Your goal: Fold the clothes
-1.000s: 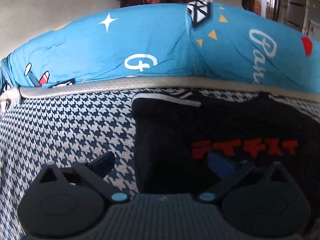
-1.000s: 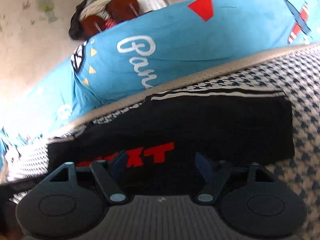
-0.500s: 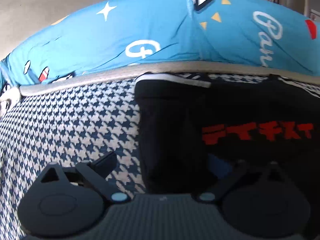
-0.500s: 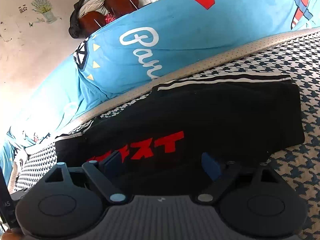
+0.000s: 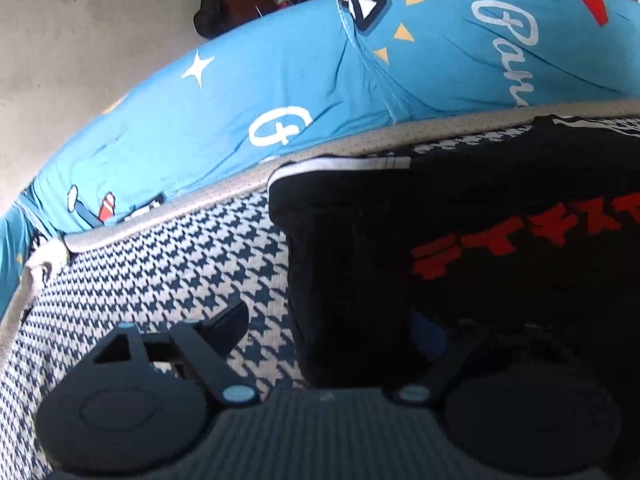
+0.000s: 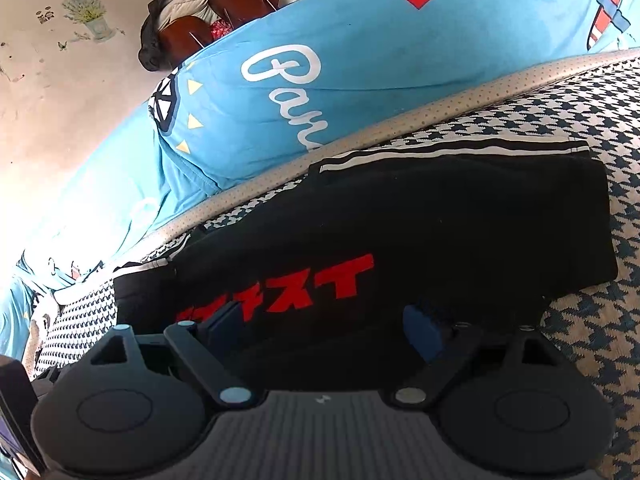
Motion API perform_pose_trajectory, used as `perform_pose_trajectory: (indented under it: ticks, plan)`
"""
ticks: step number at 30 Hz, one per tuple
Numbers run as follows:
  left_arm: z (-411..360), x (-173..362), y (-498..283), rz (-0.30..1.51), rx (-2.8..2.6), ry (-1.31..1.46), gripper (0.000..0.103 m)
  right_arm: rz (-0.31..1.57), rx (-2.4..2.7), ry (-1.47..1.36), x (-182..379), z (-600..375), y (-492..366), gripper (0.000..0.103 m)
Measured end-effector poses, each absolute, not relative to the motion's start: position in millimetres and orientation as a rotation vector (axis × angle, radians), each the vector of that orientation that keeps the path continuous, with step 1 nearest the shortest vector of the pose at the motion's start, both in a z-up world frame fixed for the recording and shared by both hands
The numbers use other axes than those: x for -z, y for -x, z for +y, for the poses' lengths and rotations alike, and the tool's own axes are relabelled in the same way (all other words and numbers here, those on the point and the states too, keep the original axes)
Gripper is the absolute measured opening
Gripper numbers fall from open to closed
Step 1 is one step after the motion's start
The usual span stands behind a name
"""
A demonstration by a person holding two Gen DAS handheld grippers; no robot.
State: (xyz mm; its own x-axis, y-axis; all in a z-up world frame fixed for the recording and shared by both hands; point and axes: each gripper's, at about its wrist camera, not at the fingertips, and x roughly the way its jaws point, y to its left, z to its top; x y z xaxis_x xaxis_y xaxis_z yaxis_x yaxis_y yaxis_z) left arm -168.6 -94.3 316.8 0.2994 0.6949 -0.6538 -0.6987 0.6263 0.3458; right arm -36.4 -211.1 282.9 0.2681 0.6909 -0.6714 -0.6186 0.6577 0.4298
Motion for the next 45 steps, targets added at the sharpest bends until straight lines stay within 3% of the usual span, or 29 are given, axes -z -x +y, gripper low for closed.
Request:
perform_pose_trajectory:
  ticks: [2,5,18,23,35,45]
  plan:
    - [-96.0,-316.4,167.4,0.863,-0.923,-0.007,0.073,0.953,-0.886,-0.087,-282.6,-210.4,36.5,0.087]
    - [-97.5,-318.0,166.4,0.844,-0.953,-0.023,0.067,0.956,-0.886,-0.088,-281.7,-210.0,35.9,0.087]
    - [-21.0,-336.2,231.7,0.800,-1.501,0.237,0.067,0.983,-0.879,-0.082,-276.9,-208.7,35.7,0.087]
    - [-12.5,-341.5,245.4,0.803,-1.578,0.243,0.086,0.986,-0.878,-0.070,-275.4,-205.8,38.4,0.087]
    - [-19.2,-348.1,233.7,0.753,-1.421,0.337,0.093,0.985,-0.879,-0.052,-273.1,-203.4,41.5,0.088]
    - [-34.1,-322.9,196.0,0.865,-1.268,0.297,0.094,0.978,-0.884,-0.023,-270.2,-200.9,45.6,0.090]
